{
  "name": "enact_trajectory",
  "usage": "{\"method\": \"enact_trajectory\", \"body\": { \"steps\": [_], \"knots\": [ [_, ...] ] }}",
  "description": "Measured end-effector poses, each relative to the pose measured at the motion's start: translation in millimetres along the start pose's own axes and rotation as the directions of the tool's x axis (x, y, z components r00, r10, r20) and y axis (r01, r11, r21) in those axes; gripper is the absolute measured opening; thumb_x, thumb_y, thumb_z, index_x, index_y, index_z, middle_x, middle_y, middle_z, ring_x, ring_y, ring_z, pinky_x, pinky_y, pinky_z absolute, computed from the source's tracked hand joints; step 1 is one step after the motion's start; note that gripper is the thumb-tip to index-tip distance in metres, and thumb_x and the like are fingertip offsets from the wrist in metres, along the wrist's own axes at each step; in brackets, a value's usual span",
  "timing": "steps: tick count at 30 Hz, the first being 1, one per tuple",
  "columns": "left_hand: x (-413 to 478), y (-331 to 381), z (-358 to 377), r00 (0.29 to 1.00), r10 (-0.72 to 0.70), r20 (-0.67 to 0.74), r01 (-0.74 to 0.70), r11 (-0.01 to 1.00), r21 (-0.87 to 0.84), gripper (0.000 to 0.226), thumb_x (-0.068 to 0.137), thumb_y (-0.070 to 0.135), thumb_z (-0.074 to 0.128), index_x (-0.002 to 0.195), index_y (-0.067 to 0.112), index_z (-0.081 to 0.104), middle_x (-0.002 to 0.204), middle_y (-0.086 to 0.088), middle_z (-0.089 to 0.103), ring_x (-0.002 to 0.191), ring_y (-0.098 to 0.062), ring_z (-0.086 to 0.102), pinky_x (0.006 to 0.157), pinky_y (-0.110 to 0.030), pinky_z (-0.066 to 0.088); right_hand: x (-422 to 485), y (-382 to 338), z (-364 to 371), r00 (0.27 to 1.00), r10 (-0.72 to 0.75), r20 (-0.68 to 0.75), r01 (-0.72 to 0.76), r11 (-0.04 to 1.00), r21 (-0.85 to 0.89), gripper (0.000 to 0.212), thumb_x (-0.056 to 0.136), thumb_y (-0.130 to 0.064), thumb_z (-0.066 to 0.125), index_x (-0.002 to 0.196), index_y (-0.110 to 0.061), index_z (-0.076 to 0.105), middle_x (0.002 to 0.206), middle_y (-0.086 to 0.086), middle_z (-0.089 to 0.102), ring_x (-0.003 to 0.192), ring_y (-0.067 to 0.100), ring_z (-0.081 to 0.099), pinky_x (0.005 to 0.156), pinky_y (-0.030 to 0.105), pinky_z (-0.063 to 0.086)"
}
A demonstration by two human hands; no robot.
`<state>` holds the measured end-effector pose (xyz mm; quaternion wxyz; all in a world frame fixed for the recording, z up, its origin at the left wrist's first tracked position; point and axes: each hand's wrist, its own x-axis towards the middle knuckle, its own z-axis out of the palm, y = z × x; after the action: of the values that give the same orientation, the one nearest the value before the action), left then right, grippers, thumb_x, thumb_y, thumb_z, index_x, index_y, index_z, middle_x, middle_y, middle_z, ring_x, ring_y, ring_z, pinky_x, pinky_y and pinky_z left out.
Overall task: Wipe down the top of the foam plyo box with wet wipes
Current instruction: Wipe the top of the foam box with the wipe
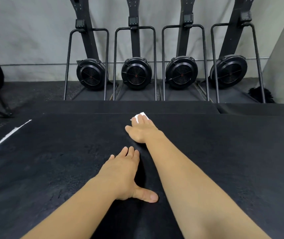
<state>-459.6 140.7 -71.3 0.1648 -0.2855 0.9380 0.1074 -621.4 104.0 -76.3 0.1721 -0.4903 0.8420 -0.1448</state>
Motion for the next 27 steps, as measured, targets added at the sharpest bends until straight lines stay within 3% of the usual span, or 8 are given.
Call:
{"method": "enact_trajectory", "body": {
  "steps": [5, 12, 16, 19, 22, 27],
  "knots": [
    [0.3, -1.2, -1.1, 1.000, -0.007, 0.008, 0.008, 1.000, -0.019, 0.143, 0.054, 0.084, 0.063, 0.153, 0.016, -0.014, 0.161, 0.001, -0.017, 0.146, -0.016, -0.019, 0.120, -0.042, -0.002, -6.5, 33.5, -18.0, 0.999, -0.023, -0.026, 0.023, 1.000, 0.005, 0.050, 0.102, -0.039, 0.031, 0.151, -0.030, 0.032, 0.157, -0.007, 0.019, 0.141, 0.024, 0.028, 0.113, 0.039, 0.027],
    [2.3, -1.0, -1.9, 0.998, -0.027, 0.051, 0.026, 0.999, 0.021, 0.145, 0.050, 0.090, 0.056, 0.152, 0.015, -0.016, 0.160, 0.000, -0.019, 0.146, -0.016, -0.021, 0.119, -0.042, -0.001, -36.8, 174.0, -71.7, 0.956, 0.252, -0.151, -0.247, 0.968, 0.052, 0.051, 0.099, -0.041, 0.036, 0.149, -0.032, 0.035, 0.156, -0.005, 0.022, 0.139, 0.029, 0.034, 0.115, 0.044, 0.029],
    [1.7, -0.1, -1.0, 0.999, -0.026, 0.044, 0.025, 0.999, 0.026, 0.144, 0.051, 0.090, 0.055, 0.152, 0.015, -0.016, 0.160, 0.000, -0.020, 0.146, -0.017, -0.021, 0.119, -0.042, -0.001, -59.5, 245.1, -94.9, 0.872, 0.460, -0.167, -0.447, 0.888, 0.111, 0.056, 0.100, -0.046, 0.036, 0.153, -0.032, 0.029, 0.161, -0.002, 0.015, 0.143, 0.034, 0.028, 0.117, 0.046, 0.024],
    [1.8, 0.5, -1.0, 0.998, -0.032, 0.053, 0.031, 0.999, 0.017, 0.143, 0.053, 0.088, 0.057, 0.152, 0.016, -0.017, 0.159, 0.001, -0.020, 0.145, -0.016, -0.022, 0.119, -0.042, -0.002, -63.1, 256.3, -101.0, 0.831, 0.537, -0.143, -0.514, 0.841, 0.170, 0.059, 0.100, -0.047, 0.036, 0.155, -0.028, 0.027, 0.161, 0.001, 0.013, 0.145, 0.033, 0.024, 0.118, 0.048, 0.021],
    [2.4, 0.0, -2.2, 0.998, -0.034, 0.057, 0.033, 0.999, 0.017, 0.145, 0.050, 0.089, 0.056, 0.152, 0.016, -0.017, 0.159, 0.002, -0.020, 0.145, -0.015, -0.022, 0.119, -0.042, -0.002, -57.4, 223.0, -91.3, 0.855, 0.485, -0.181, -0.449, 0.869, 0.206, 0.060, 0.097, -0.046, 0.041, 0.153, -0.024, 0.035, 0.158, 0.005, 0.020, 0.144, 0.031, 0.029, 0.117, 0.041, 0.023],
    [0.1, 5.1, -9.1, 0.994, -0.043, 0.105, 0.042, 0.999, 0.016, 0.153, 0.037, 0.091, 0.049, 0.152, 0.014, -0.016, 0.160, -0.001, -0.019, 0.146, -0.016, -0.021, 0.121, -0.044, 0.000, -56.0, 133.5, -46.5, 0.977, 0.146, -0.158, -0.144, 0.989, 0.020, 0.056, 0.098, -0.046, 0.038, 0.149, -0.022, 0.037, 0.152, 0.001, 0.025, 0.144, 0.021, 0.025, 0.119, 0.035, 0.021]
  ]
}}
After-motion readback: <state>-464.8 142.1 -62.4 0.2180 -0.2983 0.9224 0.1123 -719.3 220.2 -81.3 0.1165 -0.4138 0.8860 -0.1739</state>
